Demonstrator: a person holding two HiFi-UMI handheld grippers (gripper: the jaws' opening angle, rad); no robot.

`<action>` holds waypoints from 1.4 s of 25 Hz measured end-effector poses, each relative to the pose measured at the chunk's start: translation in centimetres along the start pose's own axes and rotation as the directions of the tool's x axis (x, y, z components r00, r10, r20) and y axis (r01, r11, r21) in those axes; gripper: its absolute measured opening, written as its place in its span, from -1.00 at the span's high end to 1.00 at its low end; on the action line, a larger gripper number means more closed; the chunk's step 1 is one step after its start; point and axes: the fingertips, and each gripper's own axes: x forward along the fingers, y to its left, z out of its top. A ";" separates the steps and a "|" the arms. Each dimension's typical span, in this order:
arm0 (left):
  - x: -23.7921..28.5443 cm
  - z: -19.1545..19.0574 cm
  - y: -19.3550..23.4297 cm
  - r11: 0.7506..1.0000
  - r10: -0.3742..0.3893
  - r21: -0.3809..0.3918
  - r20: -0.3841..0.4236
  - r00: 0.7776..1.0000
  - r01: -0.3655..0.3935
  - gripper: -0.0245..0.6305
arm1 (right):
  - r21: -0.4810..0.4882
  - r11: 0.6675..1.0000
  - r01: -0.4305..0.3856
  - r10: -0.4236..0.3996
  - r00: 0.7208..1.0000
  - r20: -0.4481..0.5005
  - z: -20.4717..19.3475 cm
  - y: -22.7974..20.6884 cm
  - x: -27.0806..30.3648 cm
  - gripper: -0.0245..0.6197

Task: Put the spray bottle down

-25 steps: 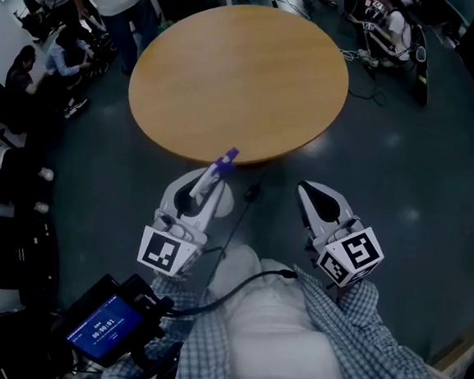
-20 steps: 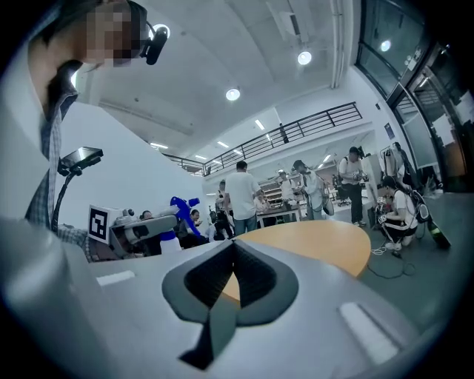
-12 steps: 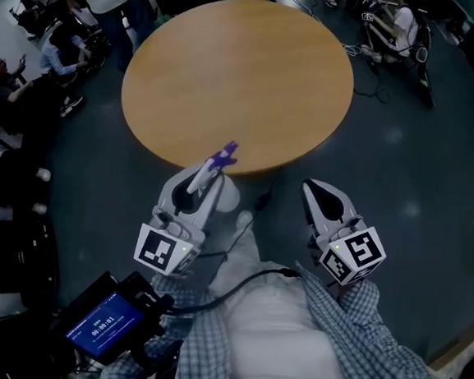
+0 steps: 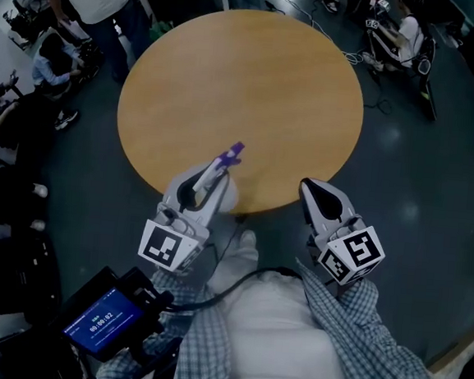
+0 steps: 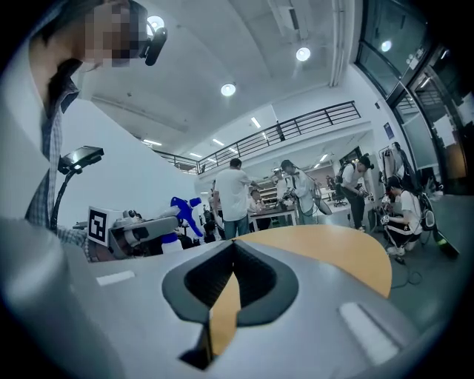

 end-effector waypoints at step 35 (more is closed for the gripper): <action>7.1 -8.2 10.3 0.992 -0.089 -0.094 -0.108 0.990 0.079 0.64 | 0.015 1.000 0.009 -0.007 0.995 -0.098 -1.0 -4.8 13.0 0.91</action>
